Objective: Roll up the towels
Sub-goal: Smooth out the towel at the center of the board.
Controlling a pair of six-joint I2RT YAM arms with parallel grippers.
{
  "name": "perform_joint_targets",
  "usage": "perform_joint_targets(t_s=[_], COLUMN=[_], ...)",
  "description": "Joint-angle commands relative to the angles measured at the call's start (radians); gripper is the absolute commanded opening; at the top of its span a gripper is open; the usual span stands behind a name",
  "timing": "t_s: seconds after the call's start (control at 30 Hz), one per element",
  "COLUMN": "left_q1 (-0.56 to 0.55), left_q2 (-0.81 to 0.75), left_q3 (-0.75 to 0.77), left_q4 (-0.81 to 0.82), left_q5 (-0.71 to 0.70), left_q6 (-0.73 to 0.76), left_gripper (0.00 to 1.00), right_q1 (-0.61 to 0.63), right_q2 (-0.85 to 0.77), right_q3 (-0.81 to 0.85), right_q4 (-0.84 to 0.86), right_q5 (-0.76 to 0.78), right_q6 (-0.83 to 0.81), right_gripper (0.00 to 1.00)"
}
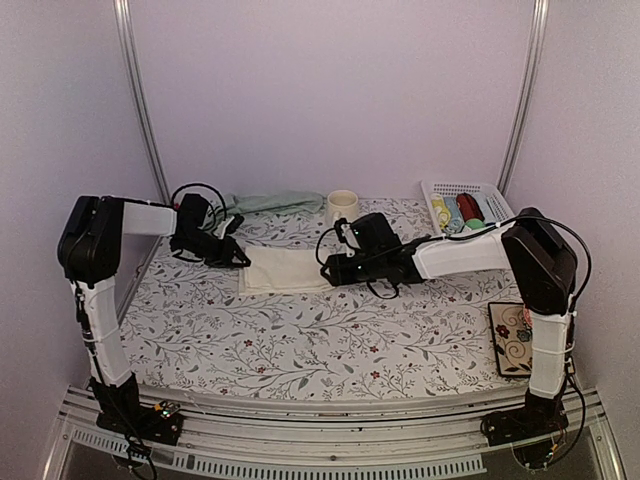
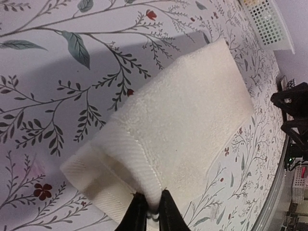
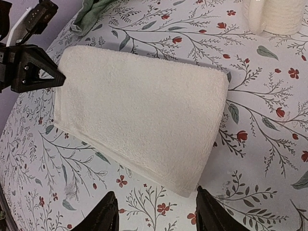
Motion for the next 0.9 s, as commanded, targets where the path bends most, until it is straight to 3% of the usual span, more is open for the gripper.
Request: perform_joint_targets(t_s=[0.0,0.1,0.17,0.23,0.63,0.87], left_q1=[0.023,0.023,0.022,0.025,0.017,-0.043], left_q2=[0.019,0.020,0.018,0.018,-0.144,-0.060], left_q3=[0.029,0.021,0.017,0.016,0.053,0.111], left_q4=[-0.031,-0.037,-0.038,-0.042,-0.019,0.027], left_q5=[-0.030,-0.026,-0.027,-0.029,-0.069,0.080], left_q6=[0.024,0.028,0.031,0.035,0.063,0.079], left_gripper=[0.15,0.26,0.43,0.47,0.43,0.42], right_q1=[0.003,0.002,0.002,0.003,-0.011,-0.065], right_q2=[0.032,0.032,0.033,0.035,0.091,0.170], right_q3=[0.029,0.031,0.032,0.036,0.188,0.276], right_q4=[-0.018,-0.021,-0.021,-0.025,-0.081,-0.035], right_q5=[0.008,0.011,0.013,0.013,-0.068,-0.236], right_q6=[-0.013,-0.015,-0.016,-0.016,-0.025,0.037], right_gripper=[0.55,0.55,0.55,0.55,0.54,0.51])
